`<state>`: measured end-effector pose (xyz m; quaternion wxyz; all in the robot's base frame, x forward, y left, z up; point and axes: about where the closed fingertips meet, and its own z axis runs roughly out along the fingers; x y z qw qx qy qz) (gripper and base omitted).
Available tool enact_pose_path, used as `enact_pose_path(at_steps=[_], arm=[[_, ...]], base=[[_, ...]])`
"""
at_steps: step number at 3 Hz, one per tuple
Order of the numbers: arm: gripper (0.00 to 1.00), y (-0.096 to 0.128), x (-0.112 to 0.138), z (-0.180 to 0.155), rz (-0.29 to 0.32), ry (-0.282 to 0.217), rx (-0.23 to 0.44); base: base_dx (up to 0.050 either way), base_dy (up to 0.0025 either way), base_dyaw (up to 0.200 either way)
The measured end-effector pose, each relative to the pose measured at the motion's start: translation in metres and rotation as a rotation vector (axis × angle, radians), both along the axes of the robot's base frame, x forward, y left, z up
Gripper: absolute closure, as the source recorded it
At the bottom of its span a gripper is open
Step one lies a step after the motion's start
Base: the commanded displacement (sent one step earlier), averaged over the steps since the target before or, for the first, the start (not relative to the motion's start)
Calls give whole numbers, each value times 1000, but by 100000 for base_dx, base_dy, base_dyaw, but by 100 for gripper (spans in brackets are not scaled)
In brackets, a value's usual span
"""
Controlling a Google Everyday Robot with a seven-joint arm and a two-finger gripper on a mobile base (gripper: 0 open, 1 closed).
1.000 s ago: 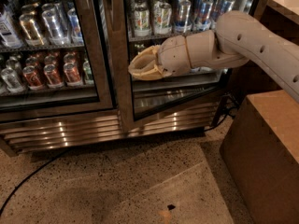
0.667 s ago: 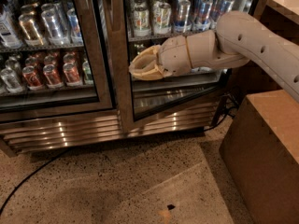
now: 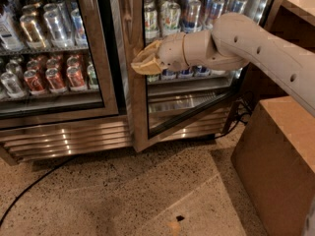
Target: Close right fridge door
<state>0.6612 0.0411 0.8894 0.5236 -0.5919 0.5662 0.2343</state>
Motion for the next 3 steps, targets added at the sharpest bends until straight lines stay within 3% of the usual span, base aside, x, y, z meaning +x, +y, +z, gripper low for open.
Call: enact_pose_path(at_steps=[1,2,3], arm=[[100,-1,-5,0,0,0,0],[100,-4,10,0,-72,-6,1],[100,-4,10,0,-73,-6,1]], base=[[0,0,0],[0,0,0],[0,0,0]])
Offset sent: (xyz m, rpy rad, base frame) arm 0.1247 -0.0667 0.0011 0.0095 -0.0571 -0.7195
